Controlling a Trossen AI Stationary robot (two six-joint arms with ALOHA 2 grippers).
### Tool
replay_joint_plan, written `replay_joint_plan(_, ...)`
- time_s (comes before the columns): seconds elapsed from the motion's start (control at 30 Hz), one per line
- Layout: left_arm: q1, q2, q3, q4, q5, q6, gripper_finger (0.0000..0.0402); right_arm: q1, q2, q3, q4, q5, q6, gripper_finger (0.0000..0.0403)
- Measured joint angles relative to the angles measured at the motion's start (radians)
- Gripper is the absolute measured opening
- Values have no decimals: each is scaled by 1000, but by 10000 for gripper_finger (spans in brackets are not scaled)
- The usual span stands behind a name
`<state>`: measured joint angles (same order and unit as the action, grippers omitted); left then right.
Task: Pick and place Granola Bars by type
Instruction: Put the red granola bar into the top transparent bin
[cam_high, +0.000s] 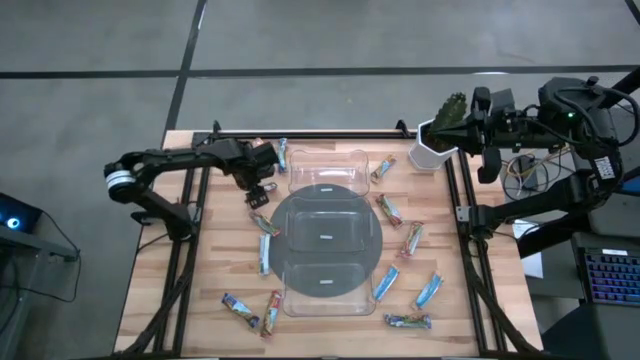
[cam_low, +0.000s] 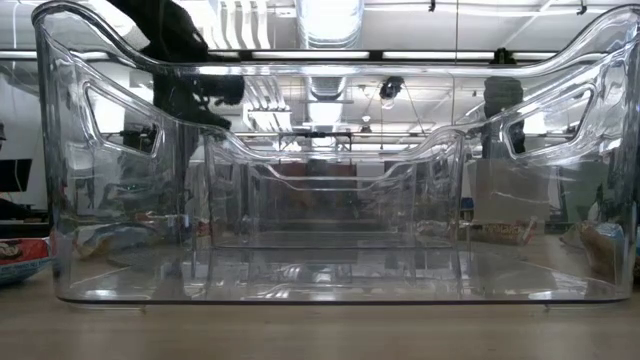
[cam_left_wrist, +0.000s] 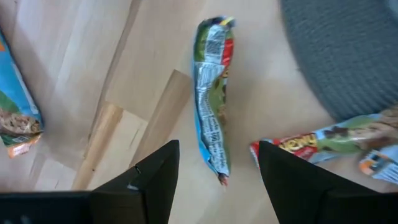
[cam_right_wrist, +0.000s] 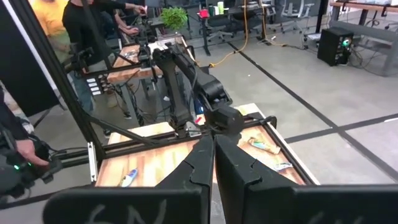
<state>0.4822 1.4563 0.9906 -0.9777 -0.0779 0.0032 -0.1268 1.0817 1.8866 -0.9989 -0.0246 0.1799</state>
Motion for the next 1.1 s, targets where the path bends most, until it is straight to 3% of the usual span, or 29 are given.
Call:
replay_joint_plan(0.4, 7, 126, 9, 41, -115, 64, 202, 0, 13, 0, 3, 2, 12, 9)
replay_joint_plan(0.6, 8, 138, 13, 86, -8, 64, 202, 0, 28, 0, 3, 7, 23, 9)
replay_joint_plan(1.1, 9, 188, 3, 114, 12, 44, 202, 0, 38, 0, 4, 10, 0, 9)
